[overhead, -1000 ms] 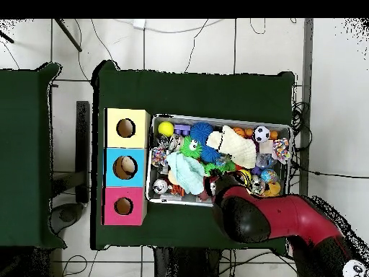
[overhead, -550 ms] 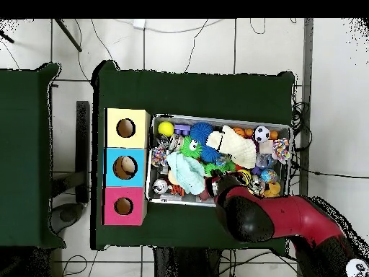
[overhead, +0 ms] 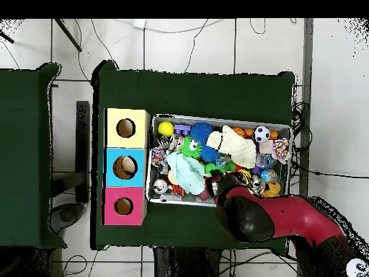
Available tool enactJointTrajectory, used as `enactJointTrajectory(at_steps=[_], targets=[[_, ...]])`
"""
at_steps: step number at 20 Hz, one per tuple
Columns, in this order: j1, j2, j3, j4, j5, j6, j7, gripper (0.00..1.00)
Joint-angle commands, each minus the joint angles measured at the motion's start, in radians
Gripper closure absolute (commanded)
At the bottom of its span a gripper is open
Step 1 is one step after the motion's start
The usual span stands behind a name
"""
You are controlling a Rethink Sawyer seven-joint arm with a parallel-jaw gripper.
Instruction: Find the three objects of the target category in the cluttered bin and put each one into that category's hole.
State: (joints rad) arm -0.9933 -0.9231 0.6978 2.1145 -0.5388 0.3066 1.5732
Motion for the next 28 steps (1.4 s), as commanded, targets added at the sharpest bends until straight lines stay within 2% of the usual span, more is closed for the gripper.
enactJointTrajectory(at_steps=[1, 2, 3, 15, 19, 22, 24, 28], targets=[[-0.021, 0.02, 0.059, 0.042, -0.029, -0.015, -0.003, 1.0], [-0.023, 0.021, 0.062, 0.042, -0.025, -0.012, -0.003, 1.0], [-0.025, 0.023, 0.064, 0.042, -0.022, -0.008, -0.003, 0.0], [-0.027, 0.026, 0.049, 0.006, -0.054, -0.016, -0.008, 0.0], [-0.036, 0.11, 0.015, -0.028, -0.114, -0.068, -0.016, 0.0], [-0.077, 0.182, 0.032, -0.052, -0.124, -0.066, -0.045, 0.0], [-0.092, 0.216, 0.036, -0.072, -0.125, -0.039, -0.061, 0.0], [-0.067, 0.258, -0.014, -0.127, -0.095, 0.063, -0.042, 0.0]])
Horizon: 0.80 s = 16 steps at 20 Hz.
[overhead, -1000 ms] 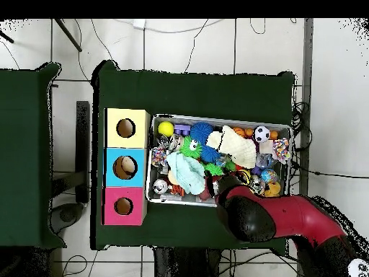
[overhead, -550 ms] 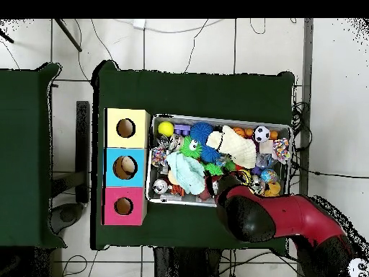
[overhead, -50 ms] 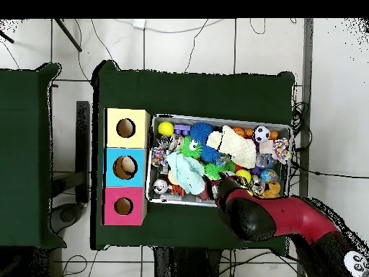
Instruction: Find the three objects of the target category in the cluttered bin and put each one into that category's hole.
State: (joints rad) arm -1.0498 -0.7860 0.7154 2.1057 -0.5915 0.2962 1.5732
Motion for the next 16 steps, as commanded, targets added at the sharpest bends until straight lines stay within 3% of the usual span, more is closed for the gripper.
enactJointTrajectory(at_steps=[1, 12, 16], targets=[[-0.01, 0.128, -0.037, -0.126, -0.036, 0.091, -0.038, 0.0], [-0.034, 0.119, -0.012, -0.156, 0.014, 0.187, -0.057, 0.0], [-0.037, 0.122, -0.003, -0.121, 0.003, 0.154, -0.037, 0.0]])
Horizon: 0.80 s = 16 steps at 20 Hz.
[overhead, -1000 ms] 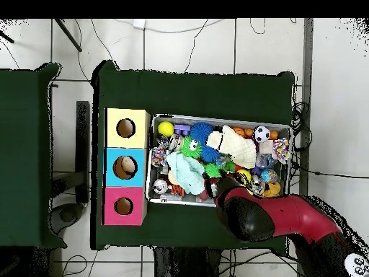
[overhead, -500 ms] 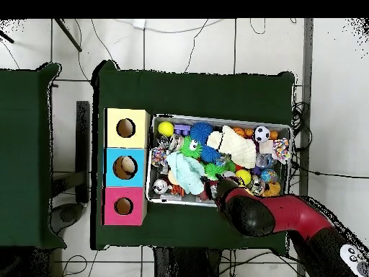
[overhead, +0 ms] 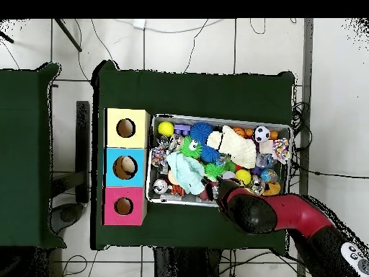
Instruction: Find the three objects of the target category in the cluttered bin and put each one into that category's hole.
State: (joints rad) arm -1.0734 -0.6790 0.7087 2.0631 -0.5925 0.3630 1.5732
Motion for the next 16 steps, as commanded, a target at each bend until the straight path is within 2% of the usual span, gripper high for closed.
enactJointTrajectory(at_steps=[1, 8, 12, 14, 16], targets=[[-0.017, 0.005, 0.012, -0.076, 0.005, 0.087, -0.043, 0.0], [-0.031, -0.126, 0.071, -0.041, 0.014, 0.12, -0.096, 0.0], [-0.016, -0.167, 0.058, -0.06, -0.005, 0.14, -0.111, 0.0], [-0.024, -0.205, 0.074, -0.057, 0.027, 0.178, -0.124, 0.0], [-0.028, -0.276, 0.088, -0.054, 0.1, 0.239, -0.109, 0.0]])
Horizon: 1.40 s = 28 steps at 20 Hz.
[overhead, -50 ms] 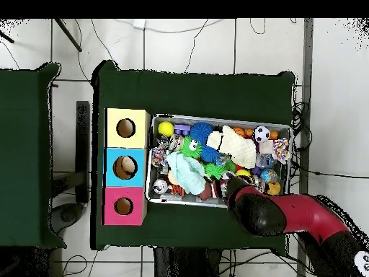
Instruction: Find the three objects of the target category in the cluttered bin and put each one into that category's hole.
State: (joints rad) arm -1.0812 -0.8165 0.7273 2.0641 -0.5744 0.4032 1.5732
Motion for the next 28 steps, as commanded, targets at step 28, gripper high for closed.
enactJointTrajectory(at_steps=[28], targets=[[0.28, -0.183, -0.179, 0.114, 0.017, -0.277, 0.202, 0.0]])
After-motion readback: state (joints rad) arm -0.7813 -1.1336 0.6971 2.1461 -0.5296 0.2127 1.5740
